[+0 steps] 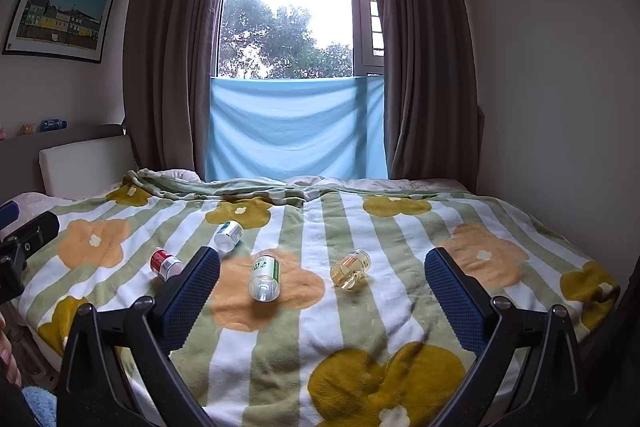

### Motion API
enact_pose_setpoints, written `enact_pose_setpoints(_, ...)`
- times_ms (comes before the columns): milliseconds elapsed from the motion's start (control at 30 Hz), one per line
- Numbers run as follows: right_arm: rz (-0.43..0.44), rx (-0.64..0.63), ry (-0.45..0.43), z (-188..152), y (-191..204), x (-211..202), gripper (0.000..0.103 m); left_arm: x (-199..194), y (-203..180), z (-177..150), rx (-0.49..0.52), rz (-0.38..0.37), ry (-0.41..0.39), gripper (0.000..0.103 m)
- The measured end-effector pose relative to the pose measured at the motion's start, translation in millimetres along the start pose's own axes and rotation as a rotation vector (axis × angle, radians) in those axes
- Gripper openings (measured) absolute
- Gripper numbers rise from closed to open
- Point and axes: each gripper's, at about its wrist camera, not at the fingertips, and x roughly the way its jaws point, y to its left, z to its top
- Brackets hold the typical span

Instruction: Flip cup upside down

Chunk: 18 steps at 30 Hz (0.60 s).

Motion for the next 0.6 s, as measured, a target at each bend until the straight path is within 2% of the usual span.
enact_pose_setpoints(400,-0.012,-0.007,0.073,-2,-4,48,0.102,46,11,-21,-0.011,0.030,0.059,0.103)
enact_pose_setpoints(600,0.017,0.024,0.194,-6,-20,115,0.102,90,17,-47,-0.007,0.046,0.140,0.103)
